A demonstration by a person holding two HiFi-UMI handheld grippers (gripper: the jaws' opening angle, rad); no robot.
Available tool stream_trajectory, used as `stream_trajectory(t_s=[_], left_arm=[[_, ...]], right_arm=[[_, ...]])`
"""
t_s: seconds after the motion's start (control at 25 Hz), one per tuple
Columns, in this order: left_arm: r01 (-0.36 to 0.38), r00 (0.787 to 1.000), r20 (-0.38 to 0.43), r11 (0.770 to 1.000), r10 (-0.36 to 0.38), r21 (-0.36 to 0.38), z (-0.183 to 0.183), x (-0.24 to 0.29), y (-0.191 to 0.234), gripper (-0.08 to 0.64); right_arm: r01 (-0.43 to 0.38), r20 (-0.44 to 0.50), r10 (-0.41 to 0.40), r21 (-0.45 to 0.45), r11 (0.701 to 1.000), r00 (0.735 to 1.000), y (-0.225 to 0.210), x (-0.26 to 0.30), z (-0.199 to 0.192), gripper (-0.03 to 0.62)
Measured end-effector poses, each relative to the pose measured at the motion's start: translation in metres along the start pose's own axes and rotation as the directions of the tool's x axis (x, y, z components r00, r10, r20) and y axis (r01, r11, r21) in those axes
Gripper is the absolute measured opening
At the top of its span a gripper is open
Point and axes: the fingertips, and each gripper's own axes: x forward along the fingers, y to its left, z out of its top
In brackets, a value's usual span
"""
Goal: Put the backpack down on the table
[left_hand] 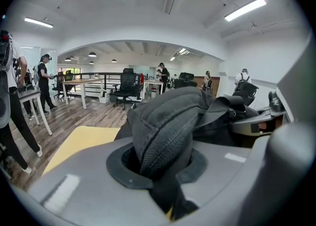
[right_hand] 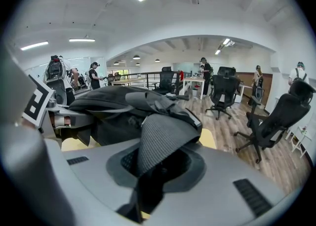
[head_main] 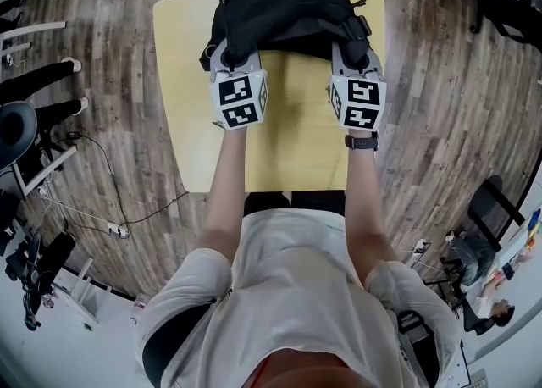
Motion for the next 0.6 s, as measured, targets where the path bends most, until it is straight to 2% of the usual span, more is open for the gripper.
stream_trajectory(t_s=[0.28, 0.48, 0.6], left_arm=[[-0.021, 0.999, -0.025, 0.998, 0.022, 0.055, -0.012, 0.012, -0.003, 0.071], [-0.007, 0.995, -0.101, 0.994, 0.018, 0.112, -0.034, 0.018, 0.001, 0.075], [-0.005, 0.992, -0.125, 0.990, 0.023, 0.141, -0.042, 0.022, 0.001, 0.101]], right_arm=[[-0.009, -0.036, 0.010, 0.007, 1.000, 0.999, -0.005, 0.014, -0.017, 0.055], [-0.037, -0.072, 0.036, -0.007, 0.999, 0.997, -0.002, 0.024, -0.032, 0.069], [-0.040, -0.110, 0.040, 0.001, 0.999, 0.993, -0.004, 0.028, -0.043, 0.091]])
